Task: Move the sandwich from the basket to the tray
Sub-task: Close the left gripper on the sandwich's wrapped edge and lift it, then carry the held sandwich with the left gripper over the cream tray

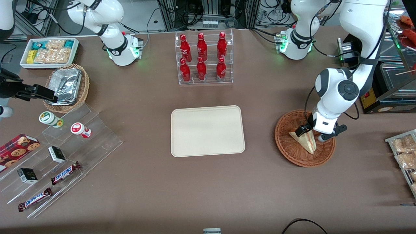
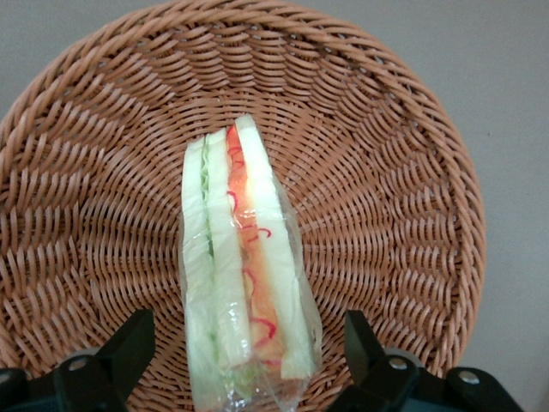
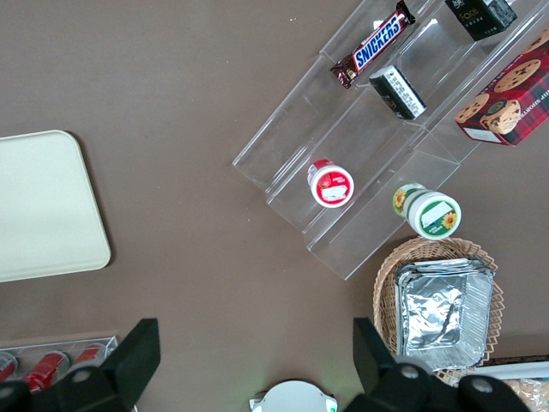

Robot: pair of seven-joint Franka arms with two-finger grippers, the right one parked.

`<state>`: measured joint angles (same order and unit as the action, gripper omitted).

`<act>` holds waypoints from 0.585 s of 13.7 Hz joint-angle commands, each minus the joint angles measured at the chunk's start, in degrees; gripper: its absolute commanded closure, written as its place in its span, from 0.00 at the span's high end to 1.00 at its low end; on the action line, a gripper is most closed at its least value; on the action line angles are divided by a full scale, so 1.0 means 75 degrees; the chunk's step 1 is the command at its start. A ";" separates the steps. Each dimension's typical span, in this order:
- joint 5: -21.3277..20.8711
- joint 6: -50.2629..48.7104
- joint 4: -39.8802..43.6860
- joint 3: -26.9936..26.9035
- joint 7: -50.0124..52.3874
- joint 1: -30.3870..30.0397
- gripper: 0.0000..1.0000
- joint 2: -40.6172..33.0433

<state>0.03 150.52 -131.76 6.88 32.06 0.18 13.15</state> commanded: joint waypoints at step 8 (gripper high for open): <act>-0.0121 -0.0624 0.0223 -0.0015 0.0191 0.0011 0.00 -0.0638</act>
<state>0.03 149.88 -130.80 6.88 32.60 0.18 12.08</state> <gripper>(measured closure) 0.687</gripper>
